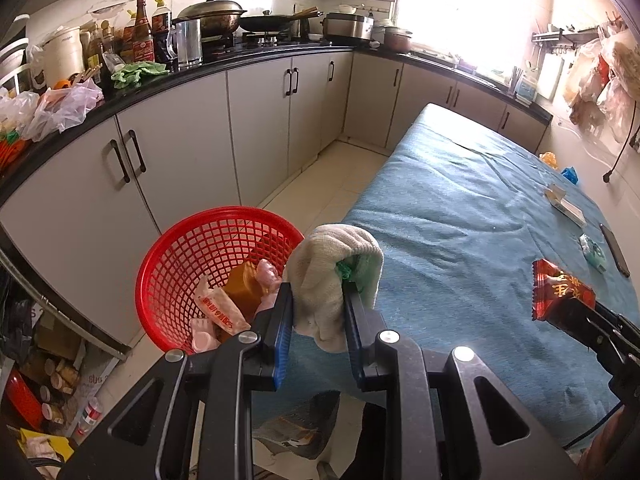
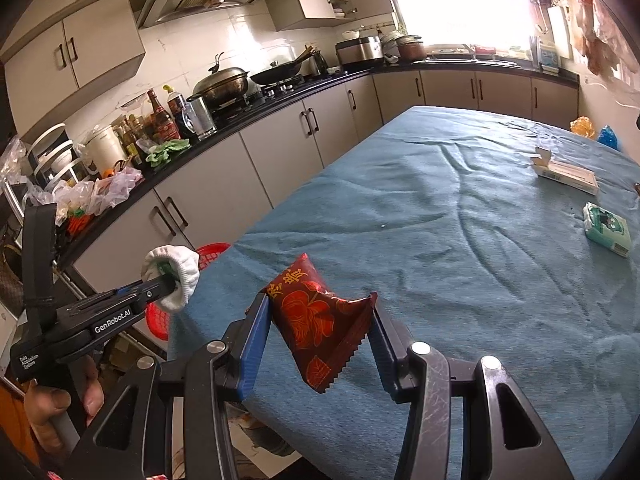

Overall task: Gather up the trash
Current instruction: 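Carry the towel and red snack packet over to the red basket, then open the left tool to drop the towel while the right tool drops the snack packet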

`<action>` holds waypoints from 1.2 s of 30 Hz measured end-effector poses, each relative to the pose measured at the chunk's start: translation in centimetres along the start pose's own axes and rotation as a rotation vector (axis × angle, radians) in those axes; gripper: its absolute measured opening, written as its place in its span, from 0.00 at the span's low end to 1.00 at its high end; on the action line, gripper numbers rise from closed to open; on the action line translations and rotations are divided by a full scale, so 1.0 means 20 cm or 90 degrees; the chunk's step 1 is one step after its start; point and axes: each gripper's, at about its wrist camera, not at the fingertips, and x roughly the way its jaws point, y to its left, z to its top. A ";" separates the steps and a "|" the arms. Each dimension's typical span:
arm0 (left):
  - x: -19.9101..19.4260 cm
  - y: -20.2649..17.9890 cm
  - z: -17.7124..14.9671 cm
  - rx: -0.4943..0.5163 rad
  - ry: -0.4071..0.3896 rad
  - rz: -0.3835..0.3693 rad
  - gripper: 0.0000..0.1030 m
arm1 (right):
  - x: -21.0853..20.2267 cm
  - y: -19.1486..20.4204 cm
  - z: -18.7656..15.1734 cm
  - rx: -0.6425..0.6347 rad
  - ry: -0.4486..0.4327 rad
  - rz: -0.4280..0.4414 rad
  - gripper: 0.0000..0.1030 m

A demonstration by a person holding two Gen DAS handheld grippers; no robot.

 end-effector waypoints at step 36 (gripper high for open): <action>0.13 0.52 0.01 -0.123 0.023 0.065 0.23 | 0.39 0.44 0.16 -0.096 0.072 0.076 0.51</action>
